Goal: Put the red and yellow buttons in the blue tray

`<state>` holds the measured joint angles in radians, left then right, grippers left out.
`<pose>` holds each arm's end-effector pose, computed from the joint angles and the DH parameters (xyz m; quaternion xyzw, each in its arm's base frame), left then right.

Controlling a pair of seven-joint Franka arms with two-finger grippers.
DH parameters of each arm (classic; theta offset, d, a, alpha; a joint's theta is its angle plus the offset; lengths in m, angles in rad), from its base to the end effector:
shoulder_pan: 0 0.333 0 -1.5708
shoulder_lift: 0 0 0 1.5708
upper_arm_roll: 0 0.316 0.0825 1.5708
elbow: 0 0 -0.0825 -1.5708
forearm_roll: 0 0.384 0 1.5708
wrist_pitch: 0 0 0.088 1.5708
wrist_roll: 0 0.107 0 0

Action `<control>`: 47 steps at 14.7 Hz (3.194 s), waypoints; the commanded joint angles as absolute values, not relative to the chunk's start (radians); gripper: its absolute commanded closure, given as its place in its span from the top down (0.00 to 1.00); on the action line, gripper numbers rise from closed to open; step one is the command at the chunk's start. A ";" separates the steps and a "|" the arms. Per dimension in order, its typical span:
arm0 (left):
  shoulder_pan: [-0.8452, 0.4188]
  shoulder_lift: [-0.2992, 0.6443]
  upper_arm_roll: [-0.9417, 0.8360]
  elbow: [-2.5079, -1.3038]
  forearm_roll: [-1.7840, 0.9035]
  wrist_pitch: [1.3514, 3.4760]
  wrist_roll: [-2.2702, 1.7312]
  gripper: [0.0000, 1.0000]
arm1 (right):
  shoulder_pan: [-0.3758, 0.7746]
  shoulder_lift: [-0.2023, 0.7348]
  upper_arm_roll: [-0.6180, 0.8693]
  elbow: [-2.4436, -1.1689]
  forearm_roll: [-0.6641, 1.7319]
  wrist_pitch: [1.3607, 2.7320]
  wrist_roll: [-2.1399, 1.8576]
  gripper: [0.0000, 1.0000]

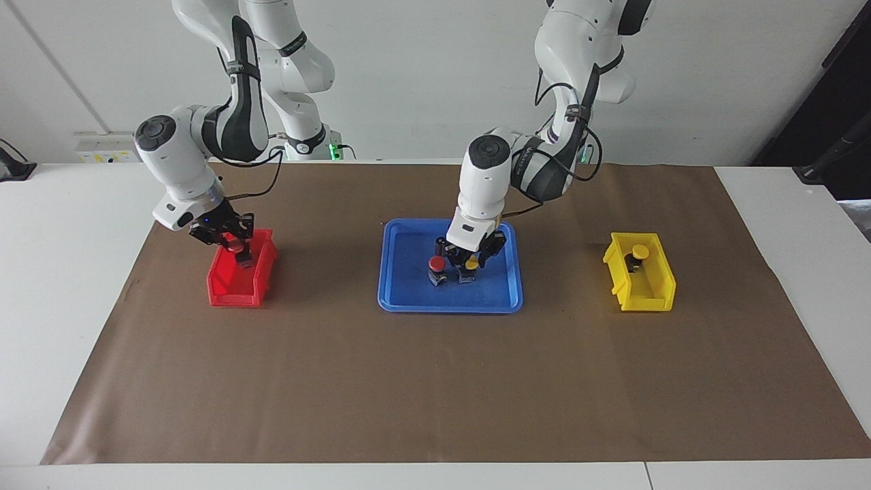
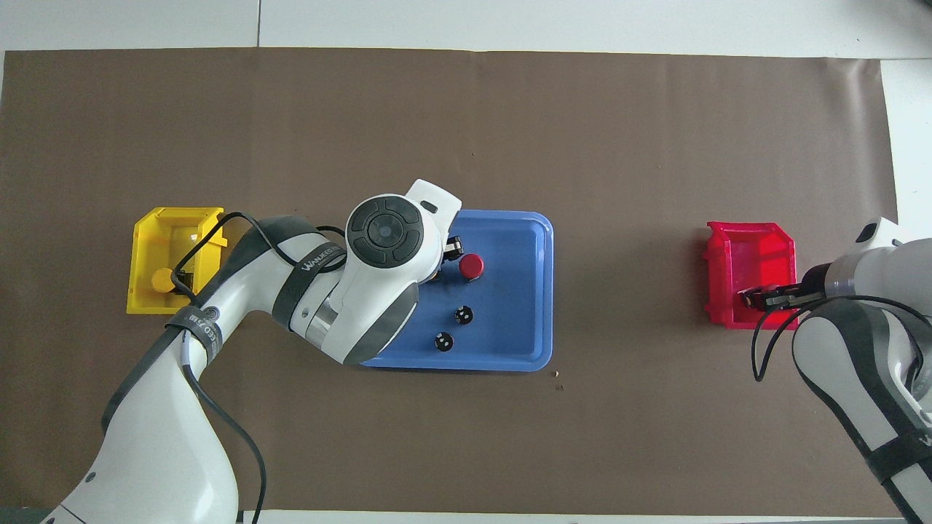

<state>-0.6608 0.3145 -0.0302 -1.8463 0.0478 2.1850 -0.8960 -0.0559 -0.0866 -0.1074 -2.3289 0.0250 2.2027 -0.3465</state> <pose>0.4887 -0.4004 0.3582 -0.9958 -0.0896 -0.0193 0.0018 0.4841 -0.0790 0.3700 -0.9961 -0.0842 0.0158 0.0192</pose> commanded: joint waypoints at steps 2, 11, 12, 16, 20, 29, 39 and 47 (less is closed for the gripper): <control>-0.580 0.212 -0.018 -1.775 0.100 1.920 -0.708 1.00 | -0.049 0.014 -0.095 -2.019 0.043 1.941 -0.353 0.25; -0.074 0.000 -0.018 -1.986 0.071 1.975 0.038 1.00 | 0.461 0.193 -0.080 -1.750 0.074 1.998 0.427 0.27; -0.068 -0.035 -0.018 -2.082 0.071 2.073 0.041 1.00 | 0.488 0.198 -0.078 -1.773 0.074 2.032 0.478 0.27; -0.026 -0.048 -0.018 -2.186 0.071 2.152 0.098 0.84 | 0.538 0.199 -0.078 -1.890 0.072 2.156 0.505 0.28; -0.014 -0.046 -0.018 -2.215 0.071 2.163 0.098 0.69 | 0.561 0.205 -0.078 -1.977 0.074 2.246 0.506 0.31; -0.009 -0.043 -0.018 -2.286 0.071 2.236 0.097 0.67 | 0.587 0.206 -0.078 -2.071 0.074 2.361 0.526 0.44; 0.003 0.014 -0.018 -2.158 0.068 2.159 0.084 0.01 | 0.287 0.178 -0.090 -1.593 0.031 1.763 0.290 1.00; -0.395 0.063 -0.031 -1.930 0.009 2.020 -0.513 0.01 | -0.038 0.018 -0.095 -1.523 0.009 1.471 -0.095 1.00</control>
